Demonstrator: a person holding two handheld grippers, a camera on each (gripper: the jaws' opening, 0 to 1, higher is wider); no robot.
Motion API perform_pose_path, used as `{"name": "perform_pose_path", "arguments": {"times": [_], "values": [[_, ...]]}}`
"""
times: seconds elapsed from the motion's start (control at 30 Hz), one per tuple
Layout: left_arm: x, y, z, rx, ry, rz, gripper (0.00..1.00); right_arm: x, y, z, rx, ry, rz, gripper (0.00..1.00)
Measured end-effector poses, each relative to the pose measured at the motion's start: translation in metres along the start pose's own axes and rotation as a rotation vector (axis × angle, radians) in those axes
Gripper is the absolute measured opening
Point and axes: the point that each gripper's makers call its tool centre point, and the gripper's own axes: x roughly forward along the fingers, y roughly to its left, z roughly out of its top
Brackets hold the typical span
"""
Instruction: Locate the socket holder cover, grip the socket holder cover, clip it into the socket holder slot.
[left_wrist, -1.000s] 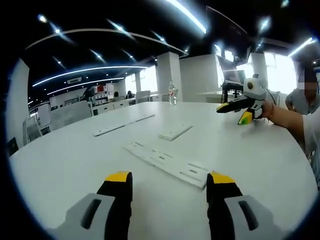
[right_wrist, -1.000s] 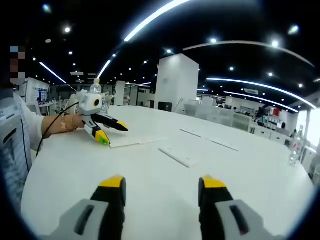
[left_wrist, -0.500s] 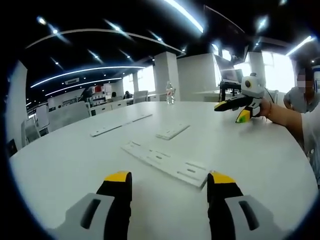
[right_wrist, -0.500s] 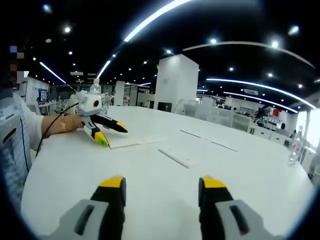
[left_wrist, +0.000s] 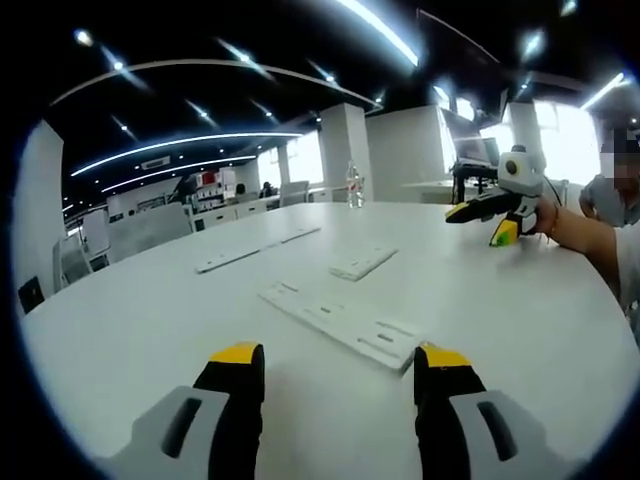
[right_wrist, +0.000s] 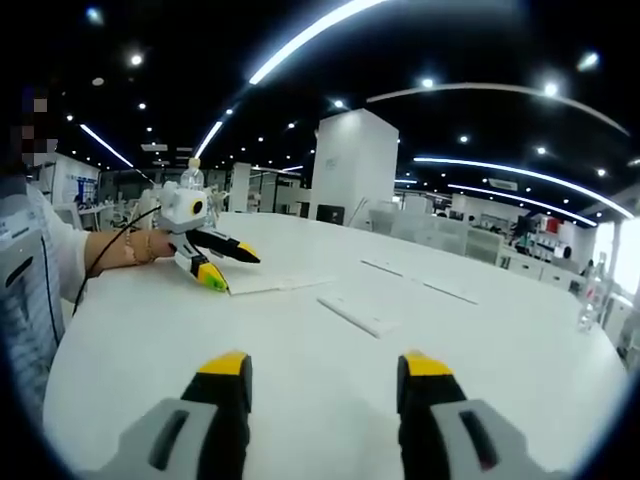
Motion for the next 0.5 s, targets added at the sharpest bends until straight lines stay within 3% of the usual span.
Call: {"name": "perform_pose_path", "arguments": {"times": [0.5], "values": [[0.008, 0.017, -0.001, 0.006, 0.019, 0.056, 0.57, 0.002, -0.003, -0.001, 0.001, 0.006, -0.006, 0.59]]}}
